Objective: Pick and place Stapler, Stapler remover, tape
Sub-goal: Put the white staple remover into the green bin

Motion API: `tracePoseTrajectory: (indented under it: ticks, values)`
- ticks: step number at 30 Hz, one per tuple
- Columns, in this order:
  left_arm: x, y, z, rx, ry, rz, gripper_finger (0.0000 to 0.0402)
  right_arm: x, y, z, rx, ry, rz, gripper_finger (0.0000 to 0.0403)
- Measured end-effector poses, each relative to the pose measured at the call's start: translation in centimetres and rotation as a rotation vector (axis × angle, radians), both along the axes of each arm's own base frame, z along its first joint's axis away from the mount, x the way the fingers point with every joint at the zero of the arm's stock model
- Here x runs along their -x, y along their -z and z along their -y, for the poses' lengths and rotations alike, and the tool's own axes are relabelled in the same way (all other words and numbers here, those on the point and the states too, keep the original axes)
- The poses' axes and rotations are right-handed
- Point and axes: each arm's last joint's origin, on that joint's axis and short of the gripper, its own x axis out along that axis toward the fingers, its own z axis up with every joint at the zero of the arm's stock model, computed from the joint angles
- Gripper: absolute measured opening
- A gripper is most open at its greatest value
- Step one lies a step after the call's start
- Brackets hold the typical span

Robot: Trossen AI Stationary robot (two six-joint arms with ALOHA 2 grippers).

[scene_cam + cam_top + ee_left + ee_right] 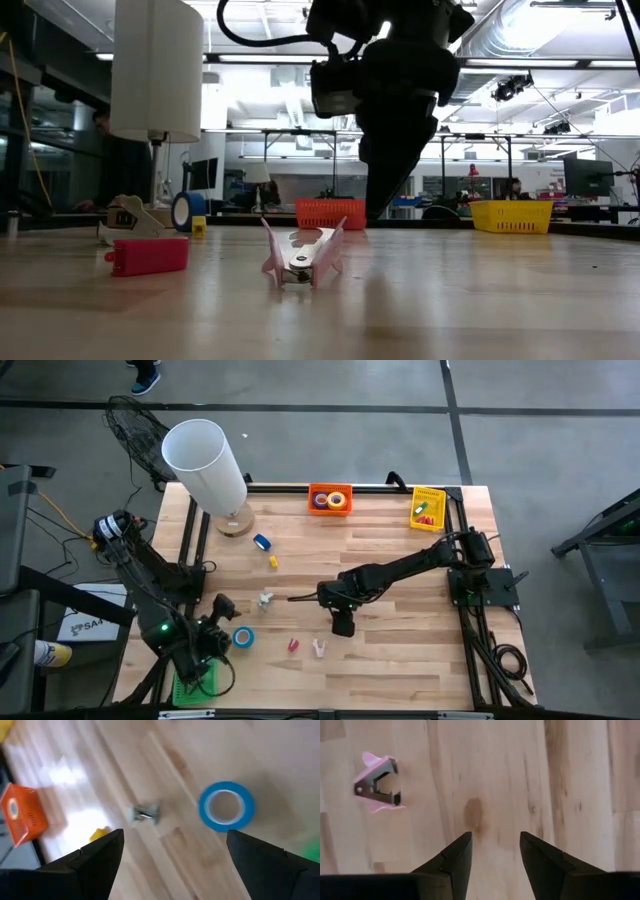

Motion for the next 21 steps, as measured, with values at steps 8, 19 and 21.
tracePoseTrajectory:
  ticks: [8,19,21]
  values:
    - [-3.4,0.1,-2.9,-0.043,-0.115,-0.015,0.0346,0.5,0.4,0.6,0.166,0.096,-0.031,0.0157]
    - [-5.8,0.1,-5.9,-0.1,-0.171,-0.049,0.0346,1.9,2.4,1.4,0.319,0.022,-0.08,0.0154]
    - [-6.0,0.1,-6.2,-0.105,-0.179,-0.054,0.0346,2.2,2.8,1.5,0.341,0.027,-0.083,0.0154]
